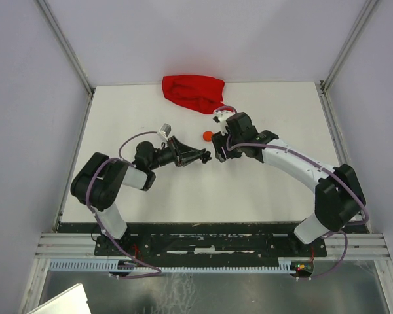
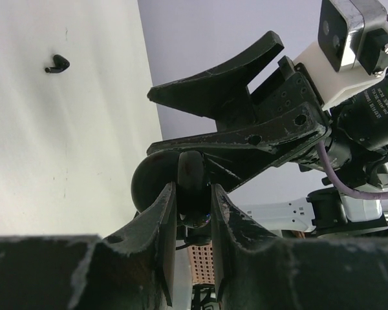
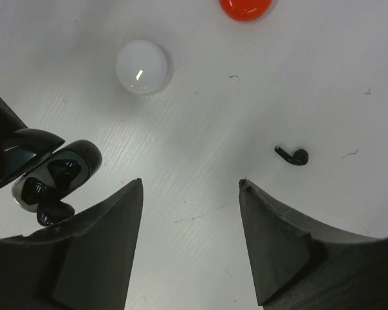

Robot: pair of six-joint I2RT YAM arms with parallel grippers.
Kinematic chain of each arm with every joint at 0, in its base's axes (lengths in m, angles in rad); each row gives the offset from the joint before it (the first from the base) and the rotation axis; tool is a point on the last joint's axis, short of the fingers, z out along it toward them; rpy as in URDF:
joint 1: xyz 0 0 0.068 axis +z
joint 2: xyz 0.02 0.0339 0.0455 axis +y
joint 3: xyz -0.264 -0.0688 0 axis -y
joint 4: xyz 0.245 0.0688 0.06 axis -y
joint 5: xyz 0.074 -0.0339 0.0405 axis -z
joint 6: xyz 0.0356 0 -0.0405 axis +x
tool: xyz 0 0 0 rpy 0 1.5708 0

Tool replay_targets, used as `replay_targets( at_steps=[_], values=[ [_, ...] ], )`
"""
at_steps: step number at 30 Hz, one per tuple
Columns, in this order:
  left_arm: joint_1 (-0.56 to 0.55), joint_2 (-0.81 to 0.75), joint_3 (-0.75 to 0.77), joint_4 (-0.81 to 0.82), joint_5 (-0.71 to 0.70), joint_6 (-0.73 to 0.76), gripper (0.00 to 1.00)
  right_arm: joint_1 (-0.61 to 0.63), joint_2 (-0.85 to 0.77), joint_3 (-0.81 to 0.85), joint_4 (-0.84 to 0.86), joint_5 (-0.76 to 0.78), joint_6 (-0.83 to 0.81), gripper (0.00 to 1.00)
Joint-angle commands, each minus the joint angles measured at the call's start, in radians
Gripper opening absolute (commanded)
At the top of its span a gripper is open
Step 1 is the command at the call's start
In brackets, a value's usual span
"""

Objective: Insert the wireless bluetooth earbuds into the charging case
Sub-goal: Adjust the earbud with the charging case.

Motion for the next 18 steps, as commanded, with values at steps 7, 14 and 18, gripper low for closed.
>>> replay_targets(
  at_steps=[7,14,18],
  values=[
    [-0.014,-0.001,0.060,0.005,-0.017,0.048,0.03,0.042,0.032,0.072,0.063,-0.047,0.020,0.68],
    [-0.015,0.016,0.074,0.000,-0.036,0.043,0.03,0.078,0.029,0.077,0.057,-0.036,0.021,0.68],
    [-0.016,0.028,0.086,0.000,-0.047,0.035,0.03,0.084,0.026,0.078,0.051,-0.029,0.023,0.68]
  ],
)
